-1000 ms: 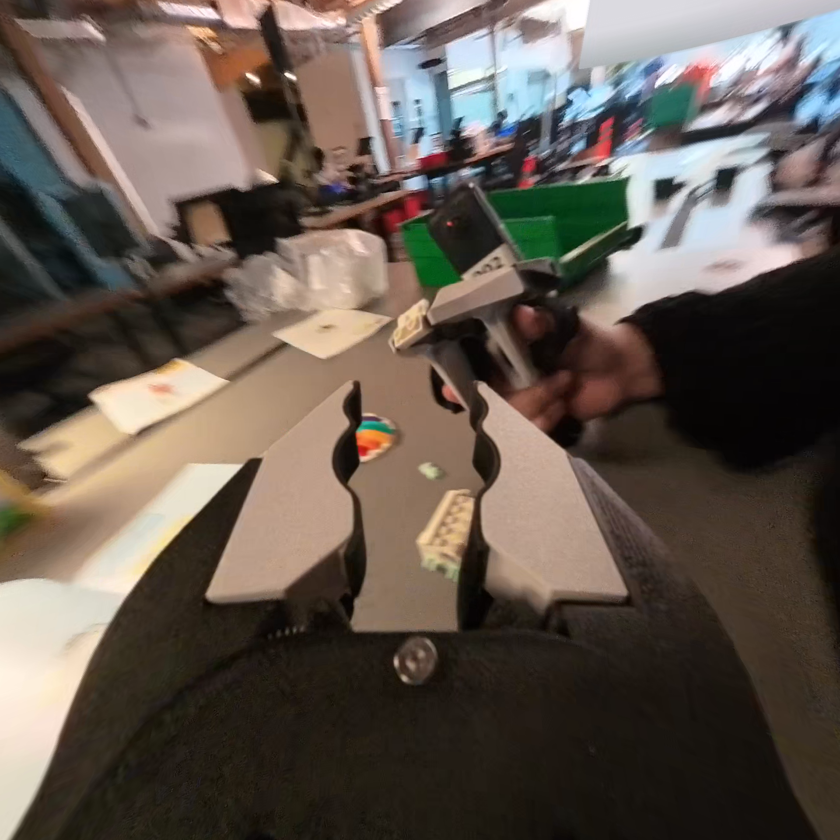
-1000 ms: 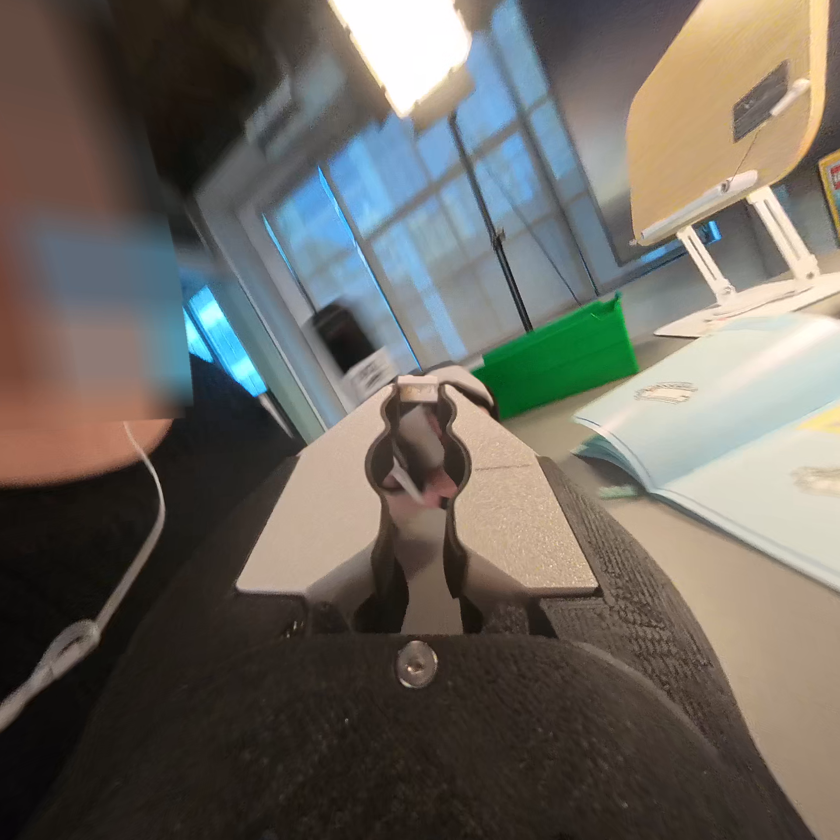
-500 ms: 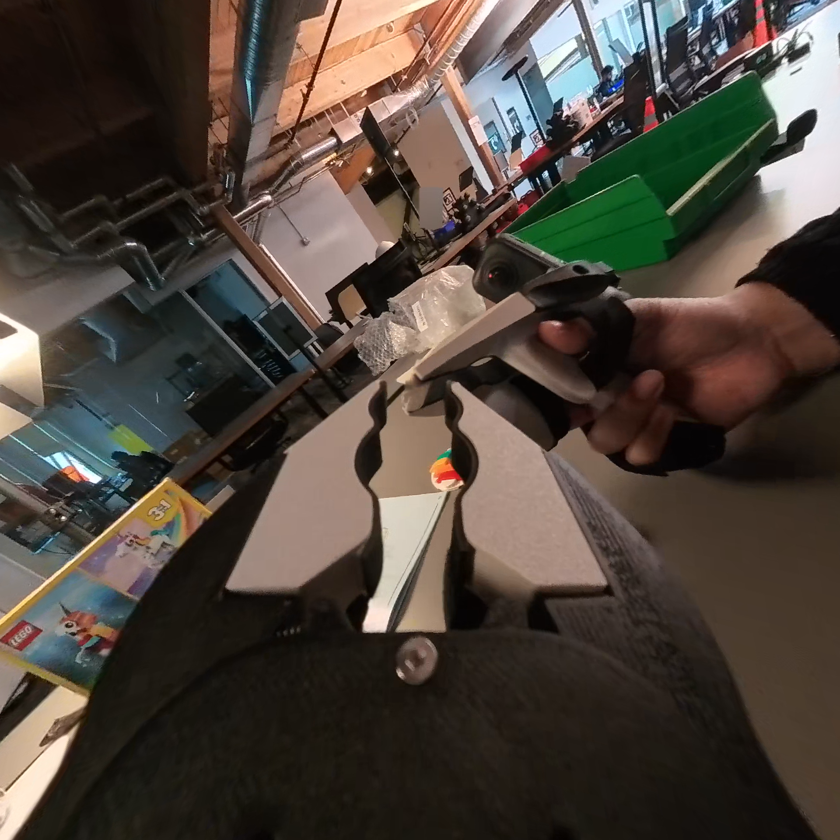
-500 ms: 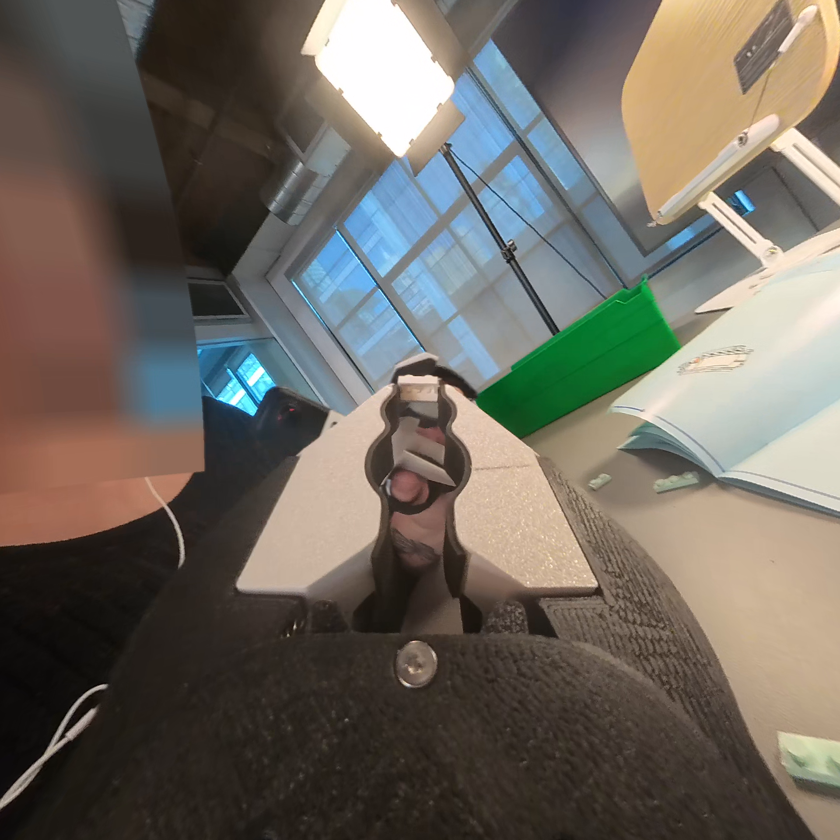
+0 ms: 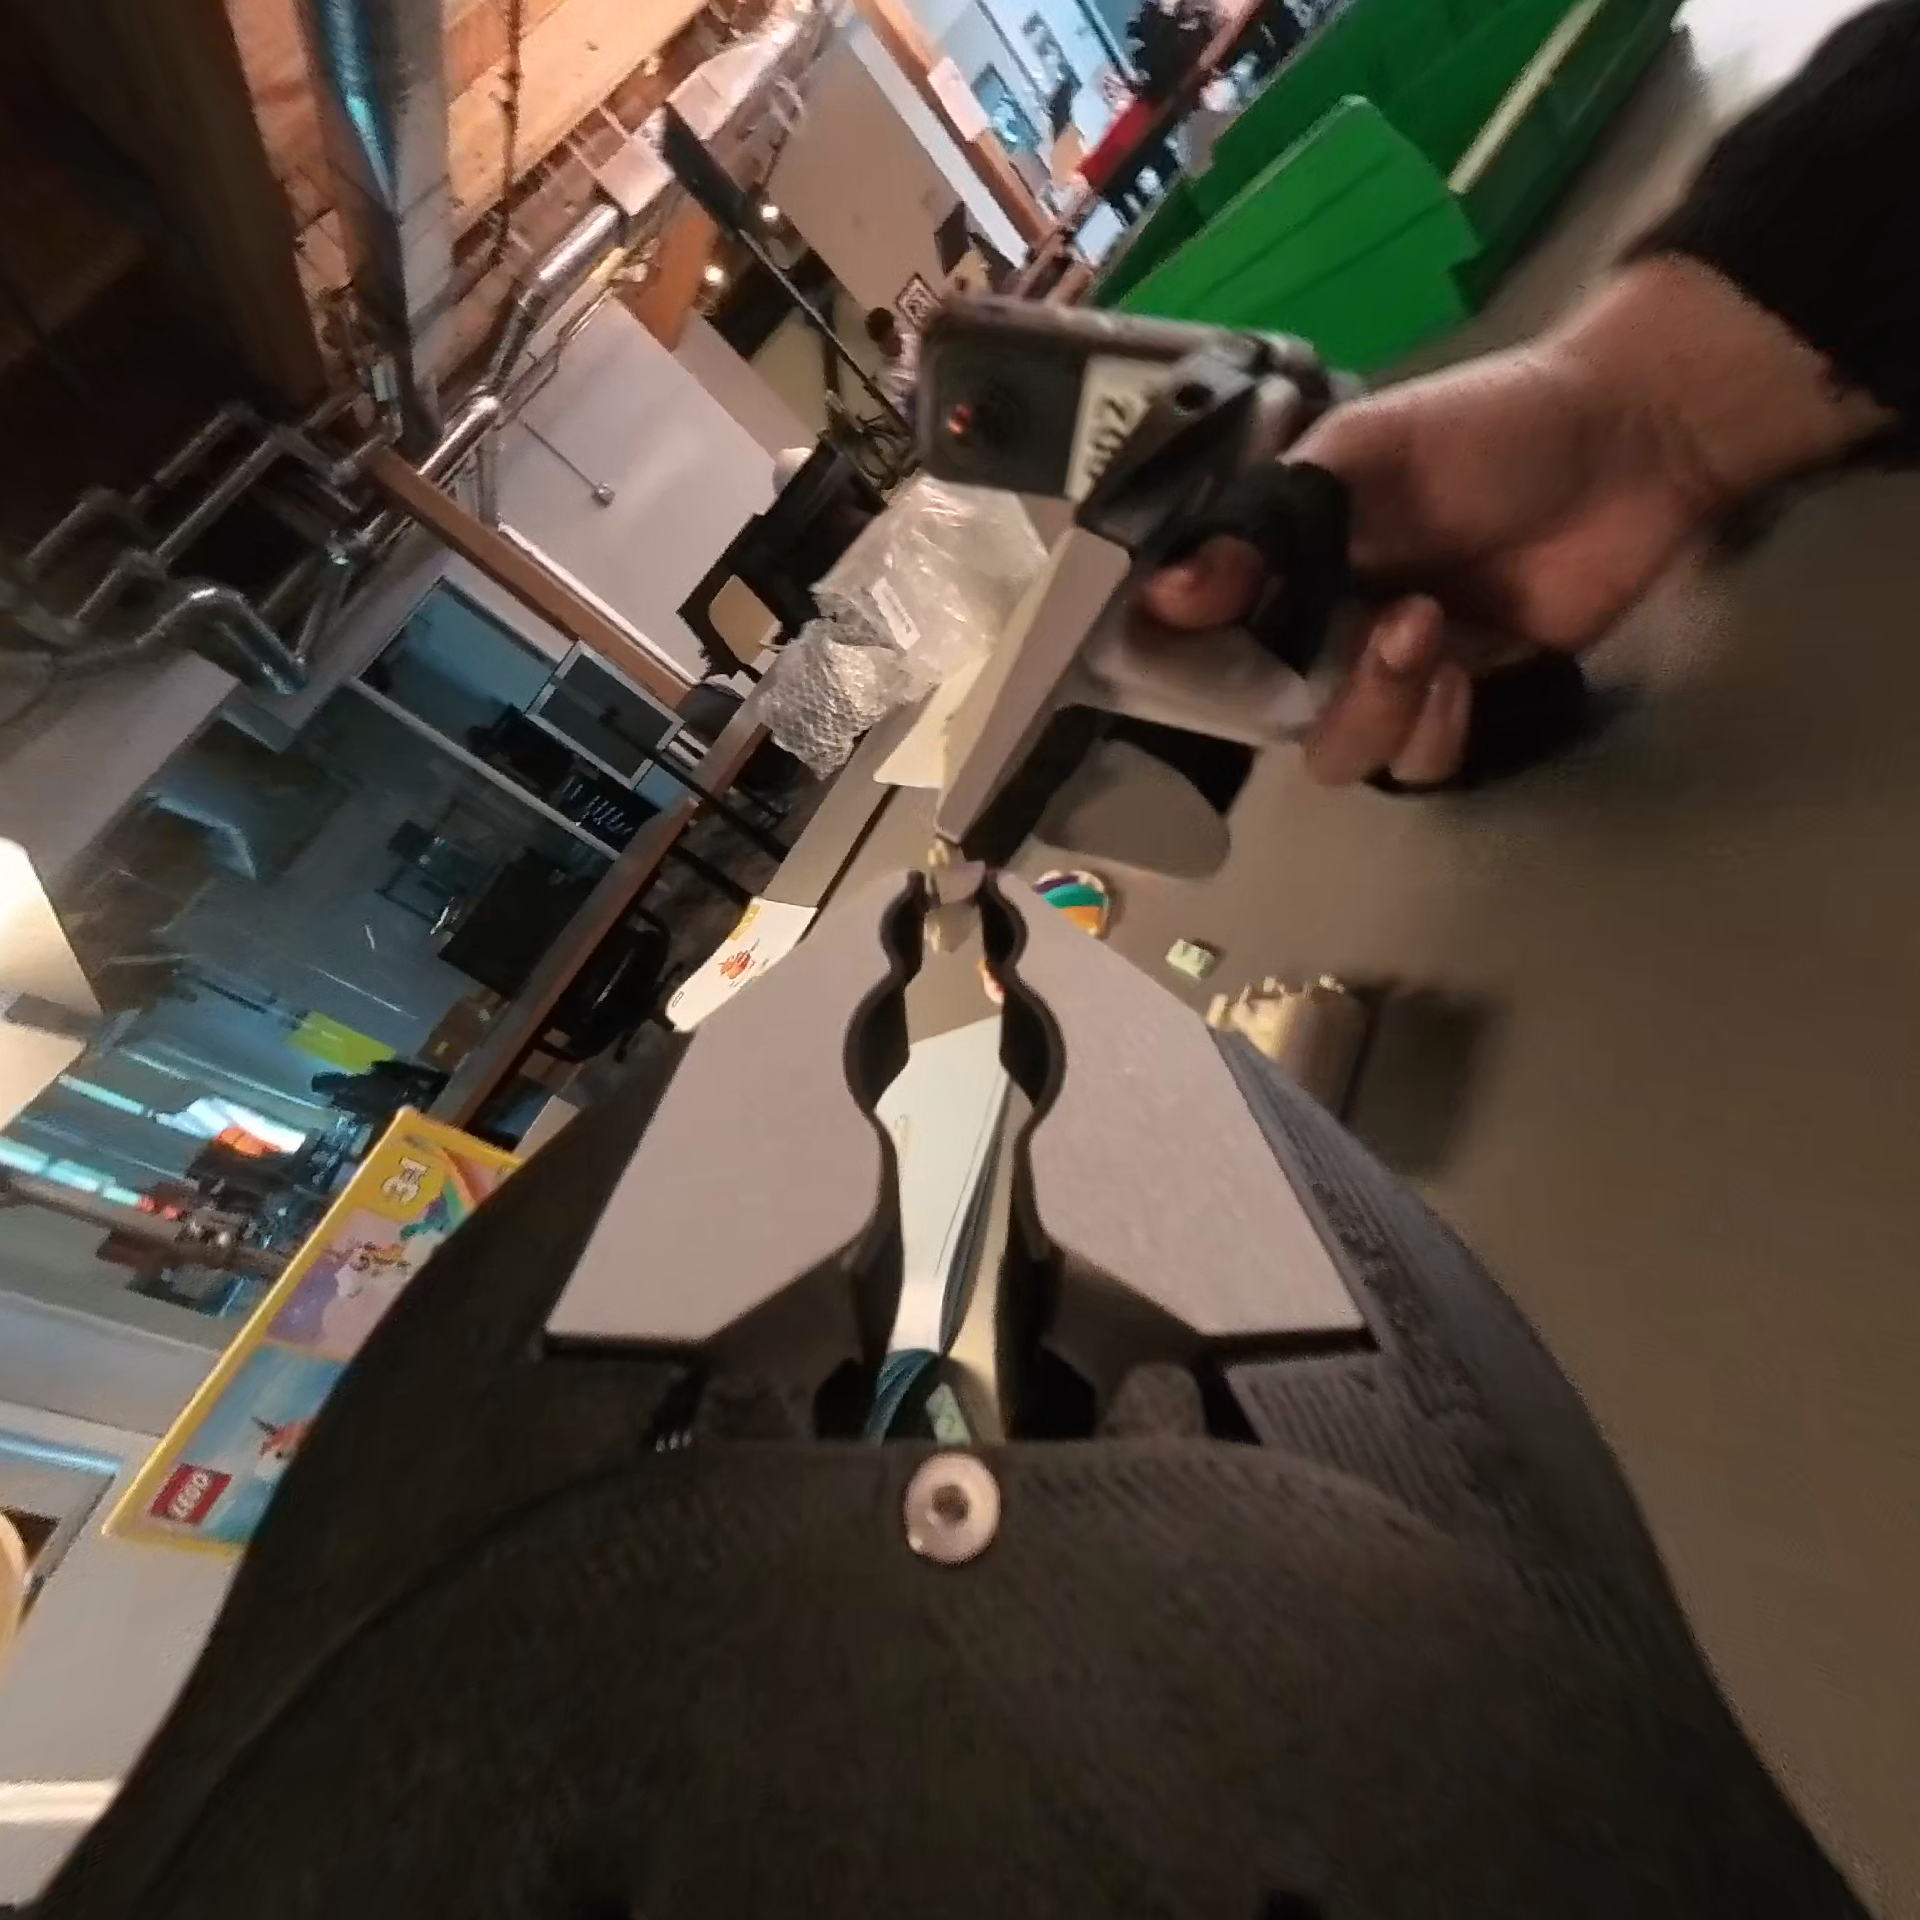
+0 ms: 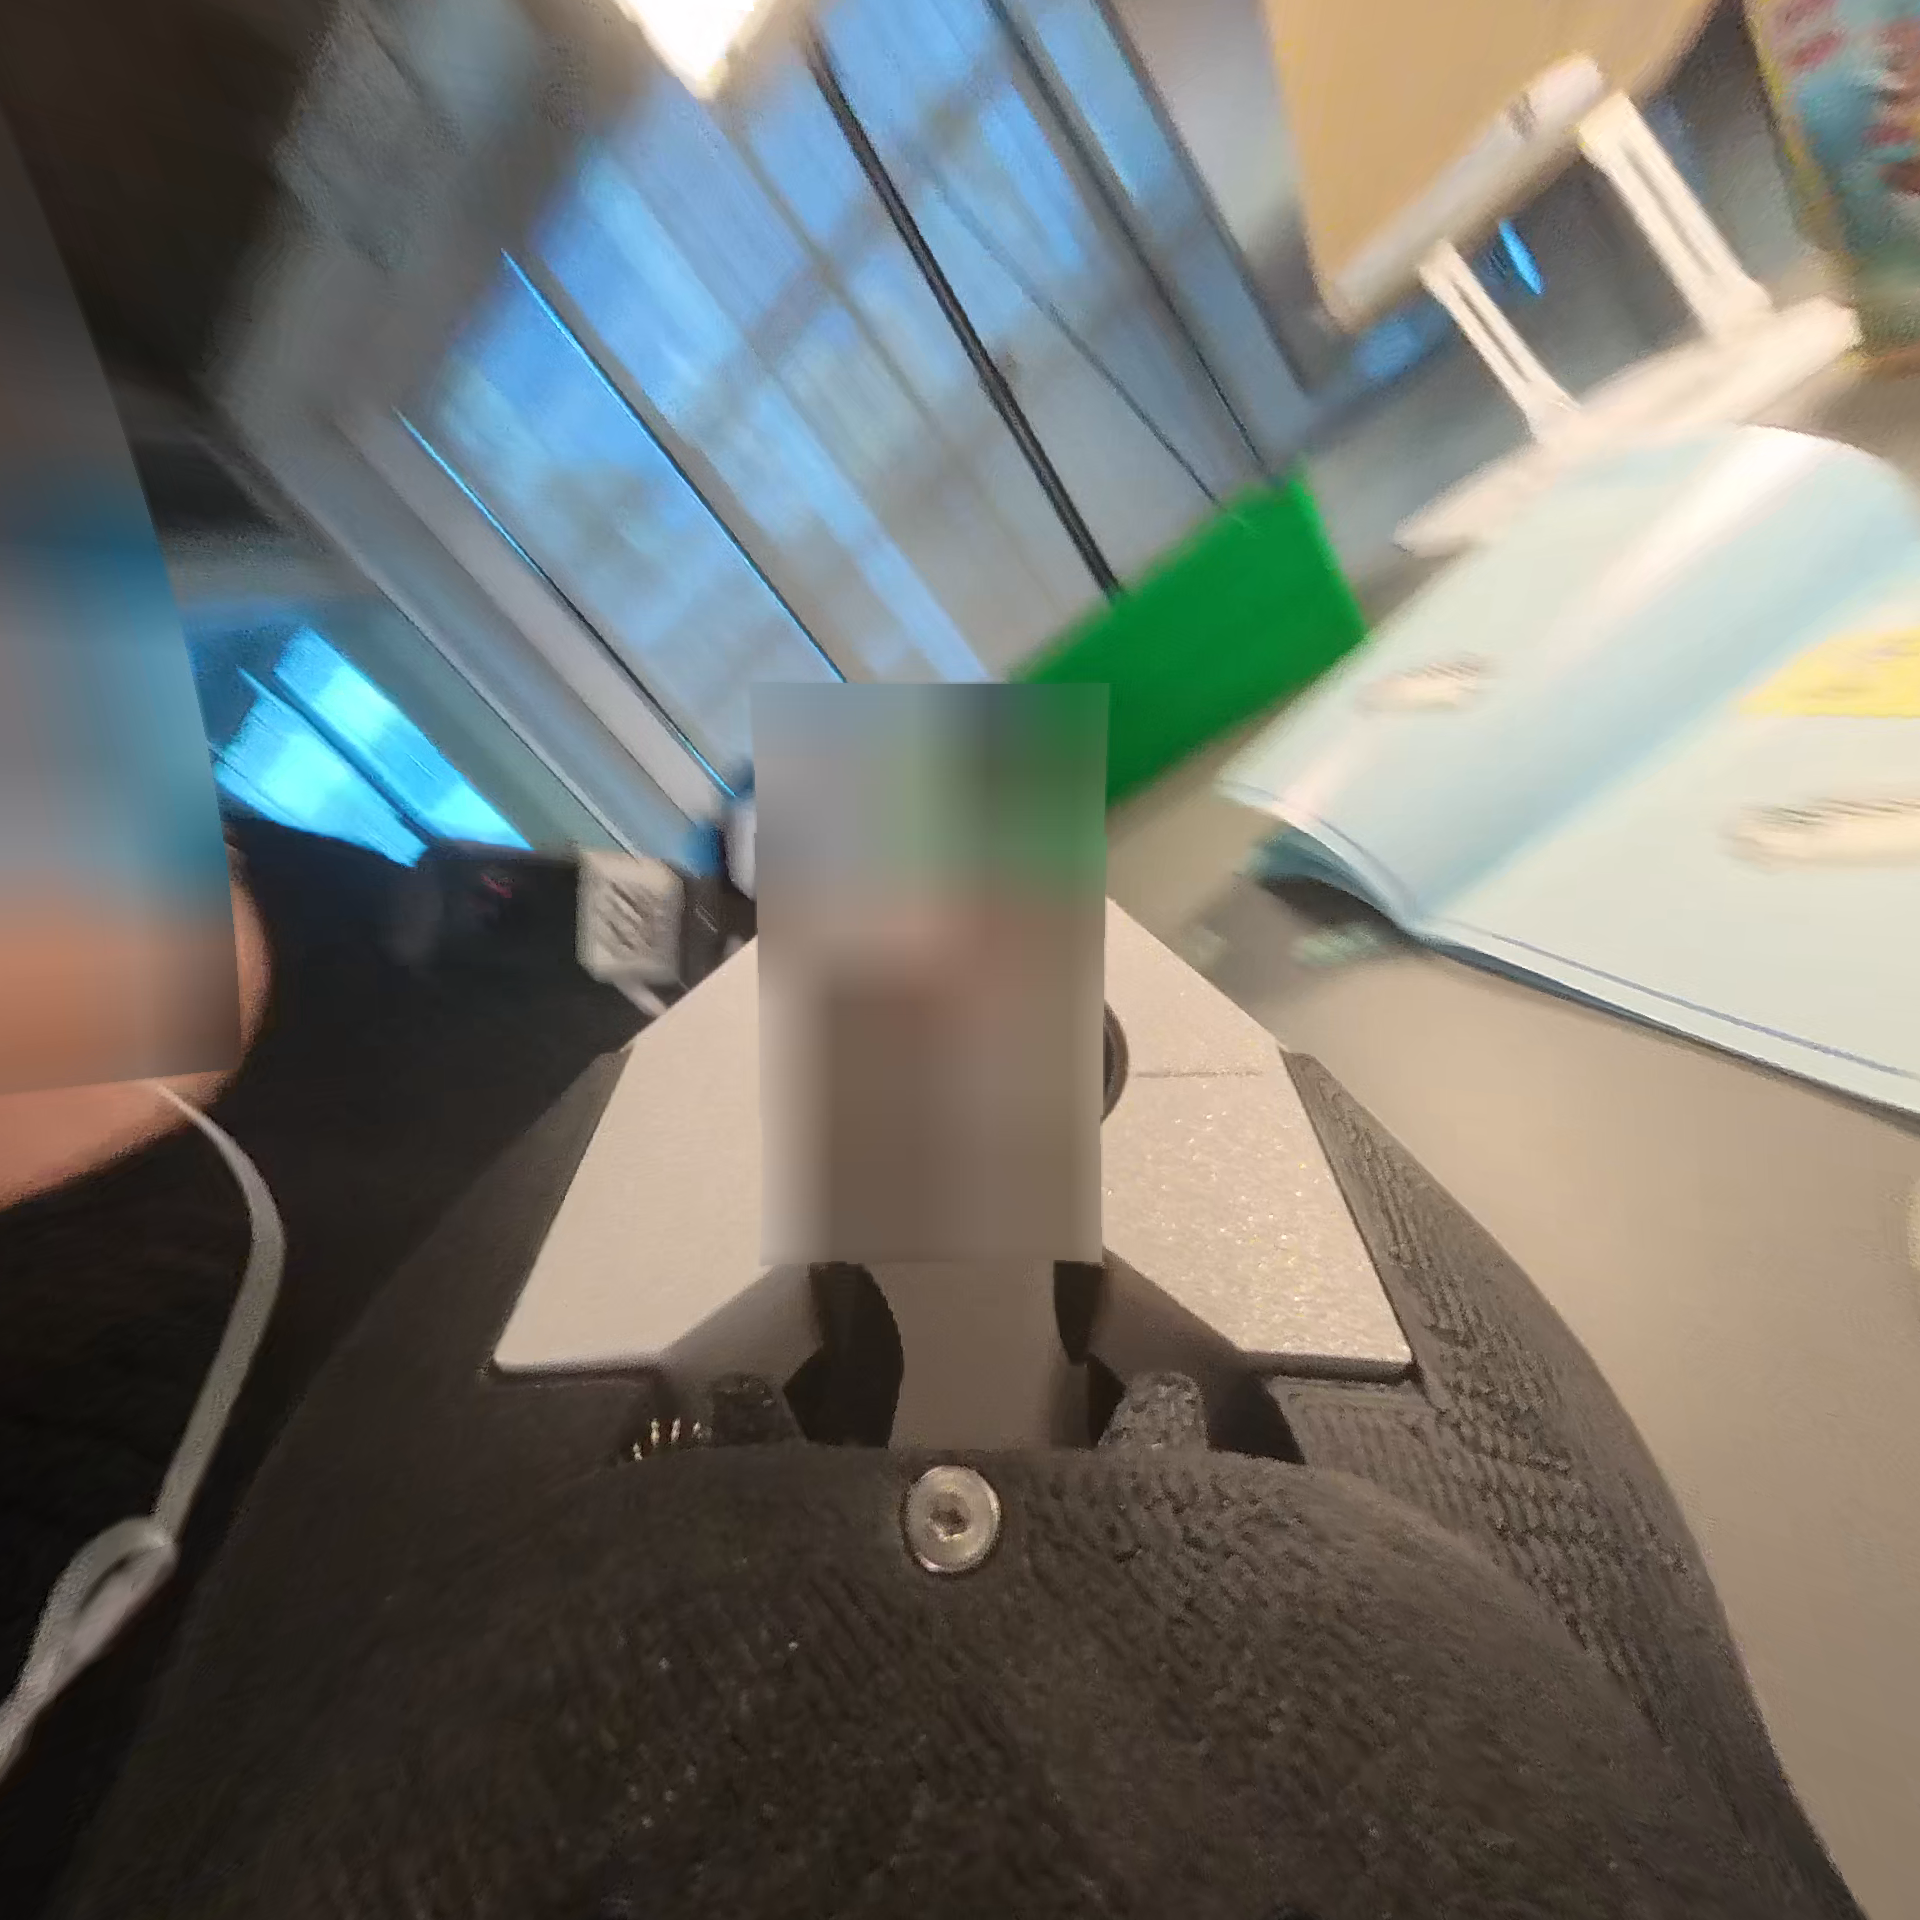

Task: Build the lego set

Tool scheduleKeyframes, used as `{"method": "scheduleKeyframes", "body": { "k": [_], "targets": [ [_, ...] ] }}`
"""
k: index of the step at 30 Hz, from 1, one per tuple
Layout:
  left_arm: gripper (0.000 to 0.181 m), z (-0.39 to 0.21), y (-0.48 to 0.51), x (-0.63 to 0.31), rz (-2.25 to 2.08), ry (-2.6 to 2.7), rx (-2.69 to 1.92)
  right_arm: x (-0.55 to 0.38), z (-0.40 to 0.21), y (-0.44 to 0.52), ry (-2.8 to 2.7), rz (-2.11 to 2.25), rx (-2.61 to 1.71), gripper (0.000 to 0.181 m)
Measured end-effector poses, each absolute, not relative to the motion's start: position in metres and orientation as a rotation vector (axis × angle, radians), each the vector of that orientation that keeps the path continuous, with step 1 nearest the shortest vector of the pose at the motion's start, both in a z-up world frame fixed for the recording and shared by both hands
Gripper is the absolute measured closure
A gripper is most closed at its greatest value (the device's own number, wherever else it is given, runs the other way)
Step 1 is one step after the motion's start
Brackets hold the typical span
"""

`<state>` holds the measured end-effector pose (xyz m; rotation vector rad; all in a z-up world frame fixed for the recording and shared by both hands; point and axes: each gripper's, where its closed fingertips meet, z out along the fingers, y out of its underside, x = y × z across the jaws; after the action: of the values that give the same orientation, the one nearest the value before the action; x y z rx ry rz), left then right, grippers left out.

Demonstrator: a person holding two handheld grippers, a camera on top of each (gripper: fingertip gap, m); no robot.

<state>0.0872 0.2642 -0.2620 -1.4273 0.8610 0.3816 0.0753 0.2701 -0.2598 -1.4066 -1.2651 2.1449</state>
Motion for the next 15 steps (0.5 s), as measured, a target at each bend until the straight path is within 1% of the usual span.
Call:
{"method": "scheduleKeyframes", "body": {
  "k": [1,4,6,9,15],
  "targets": [
    [0.172,-0.267,0.262,0.090,0.371,0.909,-1.431,0.078,-0.263,0.271,-1.328,2.098,-1.413,0.144],
    [0.172,-0.277,0.256,0.099,0.329,1.006,-1.421,0.090,-0.270,0.265,-1.512,2.077,-1.427,0.150],
    [0.172,-0.282,0.255,0.102,0.324,1.036,-1.422,0.095,-0.277,0.260,-1.608,2.055,-1.444,0.150],
    [0.172,-0.285,0.254,0.106,0.307,1.066,-1.420,0.094,-0.281,0.256,-1.638,2.052,-1.450,0.150],
    [0.172,-0.290,0.253,0.104,0.268,1.069,-1.451,0.094,-0.287,0.246,-1.687,2.070,-1.454,0.163]
  ]
}}
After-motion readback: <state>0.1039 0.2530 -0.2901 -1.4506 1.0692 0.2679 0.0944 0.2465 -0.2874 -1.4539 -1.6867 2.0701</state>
